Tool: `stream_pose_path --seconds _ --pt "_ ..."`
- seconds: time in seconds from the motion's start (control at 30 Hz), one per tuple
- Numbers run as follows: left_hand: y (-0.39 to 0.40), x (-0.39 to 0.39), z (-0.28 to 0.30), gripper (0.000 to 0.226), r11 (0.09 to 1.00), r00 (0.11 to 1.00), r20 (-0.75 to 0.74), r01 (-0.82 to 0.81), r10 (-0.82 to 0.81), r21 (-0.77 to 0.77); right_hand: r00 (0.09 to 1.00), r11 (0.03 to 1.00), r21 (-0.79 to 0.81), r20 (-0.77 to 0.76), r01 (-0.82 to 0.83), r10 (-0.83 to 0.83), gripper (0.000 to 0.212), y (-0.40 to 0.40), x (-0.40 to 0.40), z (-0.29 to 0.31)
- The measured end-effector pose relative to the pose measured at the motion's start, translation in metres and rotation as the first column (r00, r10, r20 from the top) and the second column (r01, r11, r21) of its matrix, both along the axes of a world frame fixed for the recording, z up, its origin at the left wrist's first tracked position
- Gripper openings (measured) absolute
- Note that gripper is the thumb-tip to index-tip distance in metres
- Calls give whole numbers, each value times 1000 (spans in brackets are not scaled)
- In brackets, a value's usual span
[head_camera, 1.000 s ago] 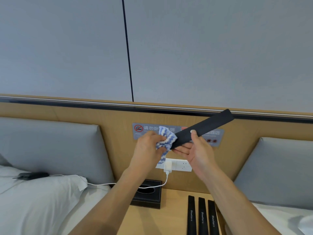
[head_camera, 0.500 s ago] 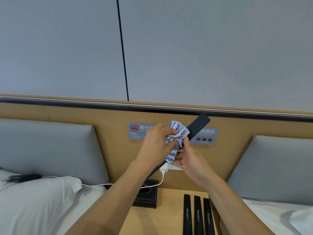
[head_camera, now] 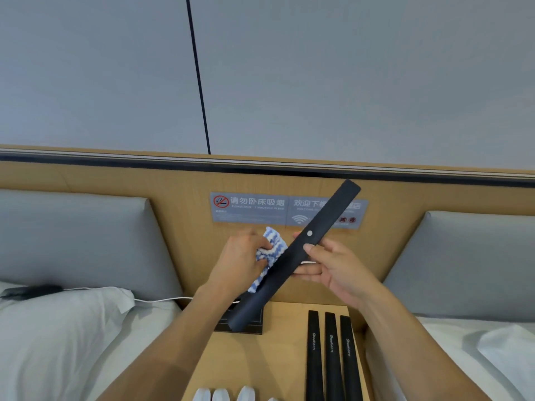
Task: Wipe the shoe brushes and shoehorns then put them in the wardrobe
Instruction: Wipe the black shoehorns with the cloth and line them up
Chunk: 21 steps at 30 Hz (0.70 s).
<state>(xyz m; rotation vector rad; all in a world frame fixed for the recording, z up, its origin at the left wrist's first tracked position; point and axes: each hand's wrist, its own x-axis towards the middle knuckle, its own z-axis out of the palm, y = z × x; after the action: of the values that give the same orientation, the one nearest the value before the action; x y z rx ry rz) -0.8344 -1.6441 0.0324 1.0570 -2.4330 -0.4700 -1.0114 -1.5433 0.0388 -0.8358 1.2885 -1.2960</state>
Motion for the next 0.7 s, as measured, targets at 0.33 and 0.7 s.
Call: stream_pose_path --seconds 0.33,0.7 --pt "15 10 -54 32 993 995 69 -74 68 95 991 975 191 -92 111 -95 29 25 -15 -53" --pt "46 10 -115 33 962 995 49 -92 82 258 831 813 452 -552 368 -70 37 43 -35 -192"
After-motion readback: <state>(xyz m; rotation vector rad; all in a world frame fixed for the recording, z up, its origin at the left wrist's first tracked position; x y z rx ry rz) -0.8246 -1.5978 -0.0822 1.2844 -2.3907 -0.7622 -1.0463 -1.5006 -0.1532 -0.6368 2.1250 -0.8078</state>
